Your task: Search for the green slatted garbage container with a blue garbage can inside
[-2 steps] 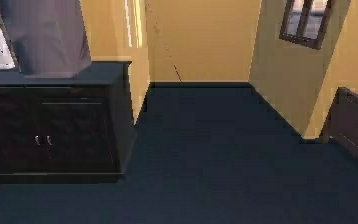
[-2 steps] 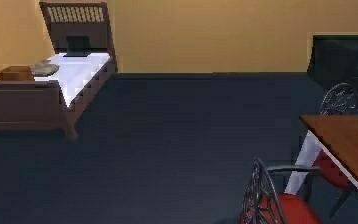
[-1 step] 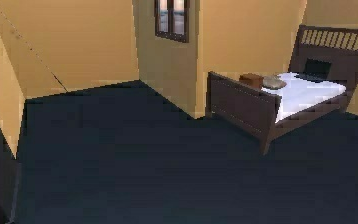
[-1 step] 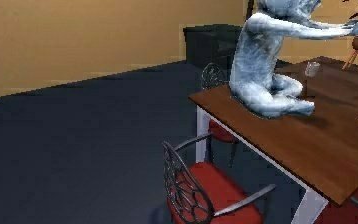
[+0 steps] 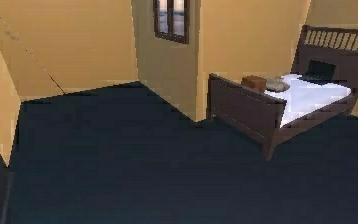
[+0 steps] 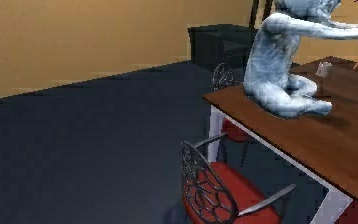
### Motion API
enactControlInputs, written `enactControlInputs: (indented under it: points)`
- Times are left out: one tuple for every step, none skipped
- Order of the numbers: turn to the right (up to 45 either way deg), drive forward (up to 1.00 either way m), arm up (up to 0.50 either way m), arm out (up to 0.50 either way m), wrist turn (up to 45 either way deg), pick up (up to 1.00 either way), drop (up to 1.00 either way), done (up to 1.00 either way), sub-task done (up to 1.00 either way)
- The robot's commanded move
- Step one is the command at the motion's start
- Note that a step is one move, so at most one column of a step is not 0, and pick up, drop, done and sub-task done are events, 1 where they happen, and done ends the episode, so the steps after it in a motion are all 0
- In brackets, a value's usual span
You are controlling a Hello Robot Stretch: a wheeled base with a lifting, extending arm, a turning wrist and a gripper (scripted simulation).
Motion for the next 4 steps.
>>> enactControlInputs:
  points:
    - [45.0,0.0,0.0,0.0,0.0,0.0,0.0,0.0,0.0]
    - [0.0,0.9,0.0,0.0,0.0,0.0,0.0,0.0,0.0]
    - [45.0,0.0,0.0,0.0,0.0,0.0,0.0,0.0,0.0]
    - [18.0,0.0,0.0,0.0,0.0,0.0,0.0,0.0,0.0]
